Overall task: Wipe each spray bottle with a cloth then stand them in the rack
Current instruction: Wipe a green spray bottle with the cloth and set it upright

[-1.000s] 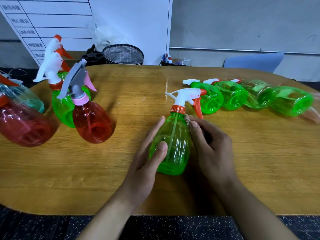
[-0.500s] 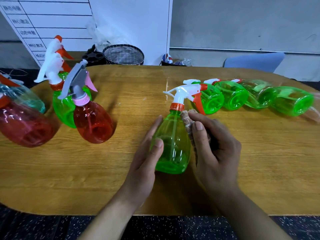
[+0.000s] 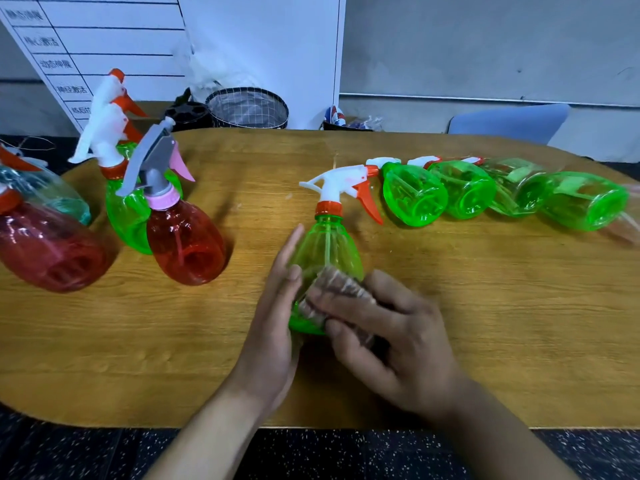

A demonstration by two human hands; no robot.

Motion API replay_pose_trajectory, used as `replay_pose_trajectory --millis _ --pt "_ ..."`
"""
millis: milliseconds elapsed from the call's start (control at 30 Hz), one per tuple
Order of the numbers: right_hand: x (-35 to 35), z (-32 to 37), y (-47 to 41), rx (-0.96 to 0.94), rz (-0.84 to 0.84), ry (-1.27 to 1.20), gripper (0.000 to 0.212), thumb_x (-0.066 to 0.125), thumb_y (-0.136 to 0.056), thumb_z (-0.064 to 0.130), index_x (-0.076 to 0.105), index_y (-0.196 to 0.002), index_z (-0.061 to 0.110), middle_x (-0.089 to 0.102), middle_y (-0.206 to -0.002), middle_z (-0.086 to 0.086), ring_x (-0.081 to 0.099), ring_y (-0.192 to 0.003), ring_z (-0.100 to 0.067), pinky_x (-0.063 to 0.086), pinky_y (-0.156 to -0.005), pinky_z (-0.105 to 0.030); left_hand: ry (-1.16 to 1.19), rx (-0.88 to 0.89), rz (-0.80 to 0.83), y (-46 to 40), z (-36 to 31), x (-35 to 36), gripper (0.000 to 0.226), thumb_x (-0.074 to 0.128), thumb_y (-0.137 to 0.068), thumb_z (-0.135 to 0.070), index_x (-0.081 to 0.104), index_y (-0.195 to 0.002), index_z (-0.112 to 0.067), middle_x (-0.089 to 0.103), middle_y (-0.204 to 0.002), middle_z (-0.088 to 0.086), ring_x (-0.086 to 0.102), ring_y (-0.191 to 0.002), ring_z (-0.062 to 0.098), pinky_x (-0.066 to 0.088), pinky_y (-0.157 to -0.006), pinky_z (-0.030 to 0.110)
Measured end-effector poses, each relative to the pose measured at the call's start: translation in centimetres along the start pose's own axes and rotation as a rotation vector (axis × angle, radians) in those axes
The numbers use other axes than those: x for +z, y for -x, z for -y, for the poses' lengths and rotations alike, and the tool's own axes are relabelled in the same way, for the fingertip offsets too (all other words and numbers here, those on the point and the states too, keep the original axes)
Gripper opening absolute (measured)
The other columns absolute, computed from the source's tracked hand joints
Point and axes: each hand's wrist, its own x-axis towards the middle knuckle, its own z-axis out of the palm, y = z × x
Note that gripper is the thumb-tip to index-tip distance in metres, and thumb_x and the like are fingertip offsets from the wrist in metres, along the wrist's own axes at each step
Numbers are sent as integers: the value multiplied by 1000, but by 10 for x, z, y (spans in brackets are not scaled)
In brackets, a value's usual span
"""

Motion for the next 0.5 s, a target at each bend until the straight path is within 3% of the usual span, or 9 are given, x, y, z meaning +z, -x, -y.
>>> replay_pose_trajectory --millis 133,200,267,333,433,500 --pt "4 7 2 -33 -72 0 24 68 -97 20 80 -118 18 61 -95 5 57 -76 -3 47 -75 -15 -42 13 -5 0 4 -1 51 59 -102 -46 53 -152 -47 53 -161 2 49 -150 27 30 -126 60" --pt "1 4 -4 104 -197 -5 27 63 -101 22 75 -125 19 56 -97 6 54 -82 2 44 -75 -14 -112 26 22 2 7 0 53 62 -99 -51 54 -151 -49 49 -164 -2 43 -154 25 28 -126 63" --pt "-1 -3 -12 263 -295 -7 29 59 -105 22 71 -132 21 63 -107 1 61 -97 -2 48 -83 -19 -185 38 79 4 8 1 54 59 -98 -54 53 -152 -48 47 -164 -13 38 -156 15 30 -127 58" --pt "1 -9 -17 348 -273 -5 32 57 -106 23 70 -135 24 67 -116 1 65 -107 -6 52 -89 -24 -206 31 105 4 8 2 54 50 -100 -56 50 -154 -47 45 -164 -19 36 -157 10 30 -128 55" --pt "5 -8 -11 283 -154 1 34 56 -104 28 72 -134 25 61 -105 1 62 -89 -4 53 -75 -24 -97 -7 76 4 4 2 53 43 -105 -54 48 -156 -41 53 -161 -8 48 -150 19 50 -114 42" --pt "5 -1 -5 159 -83 5 33 60 -100 27 75 -129 23 53 -98 5 53 -80 0 49 -70 -20 -12 -45 44 3 0 3 57 33 -104 -49 46 -157 -33 61 -154 0 57 -143 21 54 -107 34"
